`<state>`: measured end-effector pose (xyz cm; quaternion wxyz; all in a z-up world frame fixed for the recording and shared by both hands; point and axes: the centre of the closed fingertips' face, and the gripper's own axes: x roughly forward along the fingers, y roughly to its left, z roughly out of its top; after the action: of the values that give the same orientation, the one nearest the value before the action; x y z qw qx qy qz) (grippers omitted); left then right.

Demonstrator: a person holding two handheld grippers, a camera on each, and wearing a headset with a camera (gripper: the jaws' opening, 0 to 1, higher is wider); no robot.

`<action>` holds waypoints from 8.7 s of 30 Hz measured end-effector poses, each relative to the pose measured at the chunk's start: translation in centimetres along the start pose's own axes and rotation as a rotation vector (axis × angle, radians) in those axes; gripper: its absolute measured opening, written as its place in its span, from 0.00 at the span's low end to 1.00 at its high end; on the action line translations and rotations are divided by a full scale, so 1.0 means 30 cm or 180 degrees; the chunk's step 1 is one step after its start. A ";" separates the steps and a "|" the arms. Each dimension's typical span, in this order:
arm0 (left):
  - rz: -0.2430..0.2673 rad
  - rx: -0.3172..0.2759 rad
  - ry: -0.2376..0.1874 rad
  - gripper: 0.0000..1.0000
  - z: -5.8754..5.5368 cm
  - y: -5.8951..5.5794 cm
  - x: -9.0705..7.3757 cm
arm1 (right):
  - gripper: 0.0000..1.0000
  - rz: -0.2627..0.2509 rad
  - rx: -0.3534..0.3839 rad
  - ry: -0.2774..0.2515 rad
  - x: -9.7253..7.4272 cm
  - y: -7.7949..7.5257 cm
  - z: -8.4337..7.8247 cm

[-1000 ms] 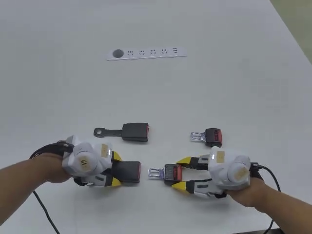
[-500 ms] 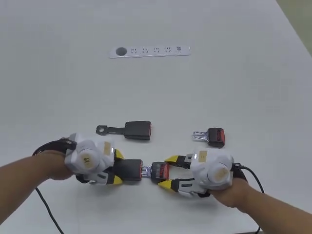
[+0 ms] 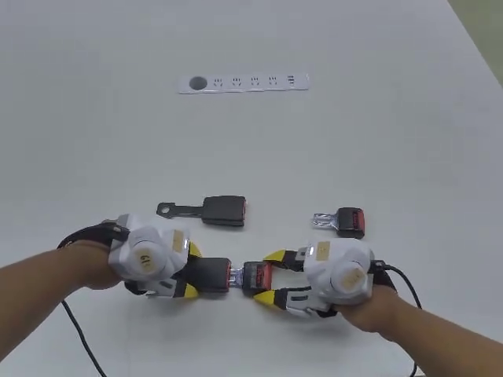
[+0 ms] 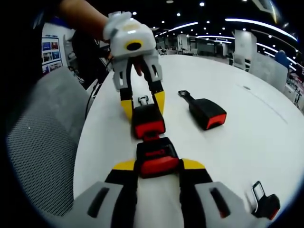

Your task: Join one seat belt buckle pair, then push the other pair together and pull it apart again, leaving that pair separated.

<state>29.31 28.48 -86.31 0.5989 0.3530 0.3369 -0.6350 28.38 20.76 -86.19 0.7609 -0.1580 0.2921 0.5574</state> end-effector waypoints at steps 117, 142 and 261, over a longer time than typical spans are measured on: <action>-0.0117 0.0009 -0.0662 0.33 0.006 -0.004 -0.010 | 0.32 -0.0106 -0.0156 -0.0169 0.014 0.007 0.013; 0.0222 -0.0453 -0.0661 0.69 0.065 0.048 -0.055 | 0.73 -0.0230 0.0205 -0.0283 -0.035 -0.038 0.100; -0.0023 -0.0041 -0.0447 0.35 0.145 0.369 0.050 | 0.35 0.0373 -0.0164 -0.0213 -0.051 -0.404 0.030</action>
<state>40.11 23.38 -85.39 0.6210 0.3025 0.2994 -0.6581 39.72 16.14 -85.57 0.7320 -0.1414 0.2608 0.6133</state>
